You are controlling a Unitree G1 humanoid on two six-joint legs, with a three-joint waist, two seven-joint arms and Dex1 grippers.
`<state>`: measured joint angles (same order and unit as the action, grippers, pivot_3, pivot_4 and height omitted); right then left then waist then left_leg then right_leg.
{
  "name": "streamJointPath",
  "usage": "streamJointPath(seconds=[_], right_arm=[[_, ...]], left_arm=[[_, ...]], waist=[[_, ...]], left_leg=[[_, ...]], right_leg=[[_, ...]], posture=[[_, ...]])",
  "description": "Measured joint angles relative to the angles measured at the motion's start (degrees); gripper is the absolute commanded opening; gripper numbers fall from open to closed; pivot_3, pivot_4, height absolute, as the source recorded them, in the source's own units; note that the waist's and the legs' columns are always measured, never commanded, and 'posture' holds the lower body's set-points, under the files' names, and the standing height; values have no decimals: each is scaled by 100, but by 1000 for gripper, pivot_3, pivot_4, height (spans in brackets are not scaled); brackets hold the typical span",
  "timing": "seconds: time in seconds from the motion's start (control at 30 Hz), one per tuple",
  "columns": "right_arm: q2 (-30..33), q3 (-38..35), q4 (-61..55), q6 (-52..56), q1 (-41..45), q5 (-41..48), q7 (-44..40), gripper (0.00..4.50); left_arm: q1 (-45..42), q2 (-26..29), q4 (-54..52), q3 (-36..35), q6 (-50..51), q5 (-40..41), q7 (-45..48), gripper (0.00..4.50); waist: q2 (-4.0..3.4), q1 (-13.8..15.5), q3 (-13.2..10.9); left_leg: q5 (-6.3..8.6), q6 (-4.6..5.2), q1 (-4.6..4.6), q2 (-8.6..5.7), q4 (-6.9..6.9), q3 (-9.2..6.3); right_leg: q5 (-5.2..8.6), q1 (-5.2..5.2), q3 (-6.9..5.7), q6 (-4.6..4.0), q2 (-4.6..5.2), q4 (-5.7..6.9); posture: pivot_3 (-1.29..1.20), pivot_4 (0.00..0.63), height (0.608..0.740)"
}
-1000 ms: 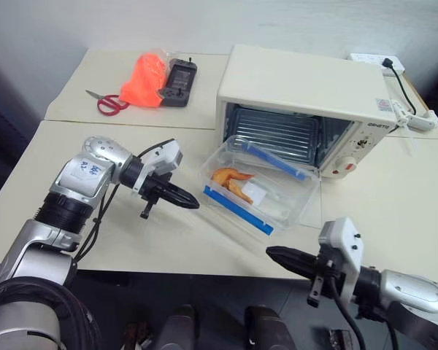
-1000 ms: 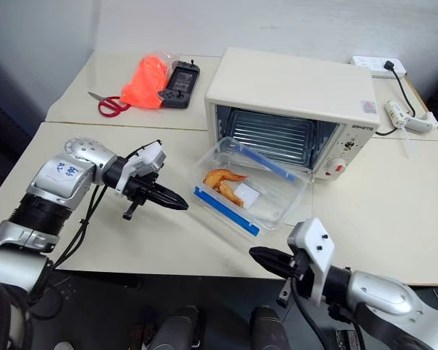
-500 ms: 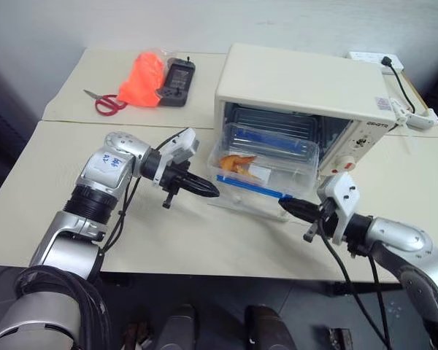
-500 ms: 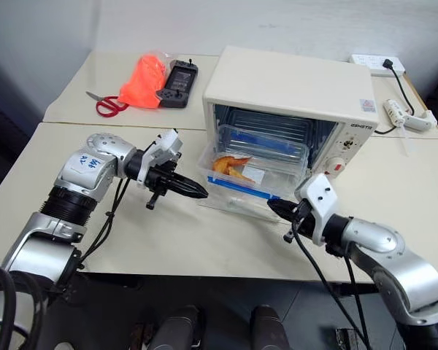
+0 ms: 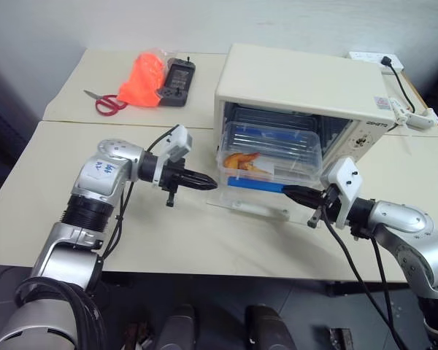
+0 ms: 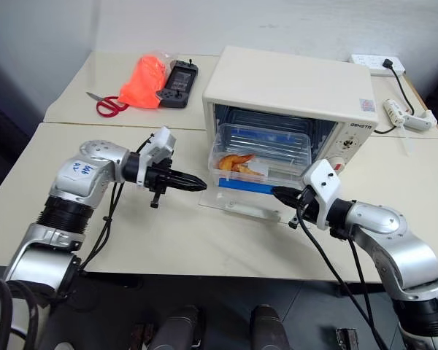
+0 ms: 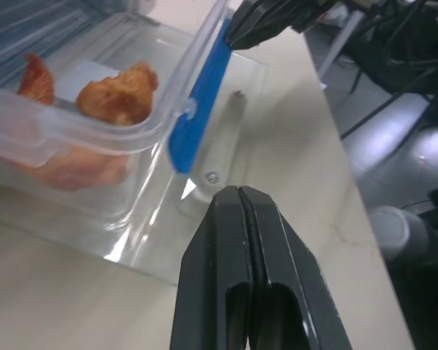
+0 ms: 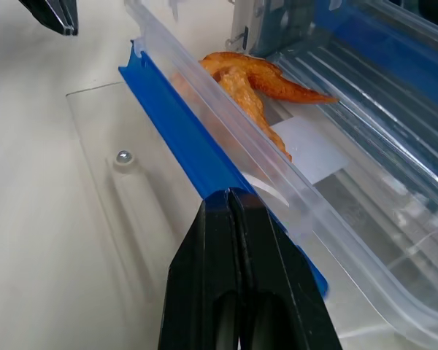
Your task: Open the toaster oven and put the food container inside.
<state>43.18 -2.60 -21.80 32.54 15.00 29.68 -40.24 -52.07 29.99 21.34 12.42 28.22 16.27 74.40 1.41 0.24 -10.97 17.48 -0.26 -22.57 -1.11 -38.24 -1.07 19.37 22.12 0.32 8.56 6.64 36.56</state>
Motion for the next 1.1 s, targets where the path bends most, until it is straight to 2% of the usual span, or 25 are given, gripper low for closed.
streamJointPath(seconds=[0.2, 0.37, 0.6, 0.83, 0.97, 1.03, 1.1], right_arm=[[-520, 317, 1144, -629, 990, -721, 75, 41], [-805, 325, 1743, -916, 1485, -1071, 261, 41], [-1047, 330, 2094, -1279, 1573, -1407, 424, 41], [-1440, 309, 2863, -1741, 2052, -1782, 776, 41], [-1479, 302, 2881, -1779, 2074, -1800, 738, 41], [-1427, 257, 2675, -1681, 1993, -1722, 594, 41], [-1270, 201, 2404, -1543, 1887, -1617, 462, 0]], left_arm=[[-1029, -1127, 1821, -264, -867, -581, -1690, 0], [-1276, -1322, 2203, -539, -1092, -603, -2051, 0], [-825, -1151, 1359, -618, -755, -510, -1753, 0], [-651, -1129, 780, -763, -444, -390, -1831, 0], [-538, -1038, 410, -893, -145, -226, -1839, 0], [-396, -805, -48, -920, 169, -15, -1660, 0], [-241, -530, -494, -990, 521, 218, -1462, 380]], waist=[[0, -12, 0], [0, -32, 0], [0, -44, 0], [-1, -80, 0], [-1, -97, 0], [-1, -122, 0], [-2, -159, 1]], left_leg=[[-3, 0, -72, -13, -56, -2], [-5, -3, -73, -12, -39, -2], [-7, -6, -74, -12, -44, 1], [-10, -13, -71, -9, -54, 1], [-10, -13, -71, -9, -53, -1], [-10, -13, -71, -7, -45, -3], [-10, -13, -72, -2, -40, -5]], right_leg=[[-3, 67, -3, 5, 0, 48], [-3, 74, -6, 5, 0, 46], [-3, 78, -5, 5, 1, 49], [-3, 78, -3, 5, -1, 65], [-3, 78, -3, 5, 0, 67], [-3, 81, -3, 5, 0, 67], [-3, 85, -2, 5, 1, 69]], posture=[[0, 150, 740], [0, 150, 740], [0, 150, 740], [0, 150, 740], [0, 150, 740], [0, 150, 740], [0, 150, 740]])
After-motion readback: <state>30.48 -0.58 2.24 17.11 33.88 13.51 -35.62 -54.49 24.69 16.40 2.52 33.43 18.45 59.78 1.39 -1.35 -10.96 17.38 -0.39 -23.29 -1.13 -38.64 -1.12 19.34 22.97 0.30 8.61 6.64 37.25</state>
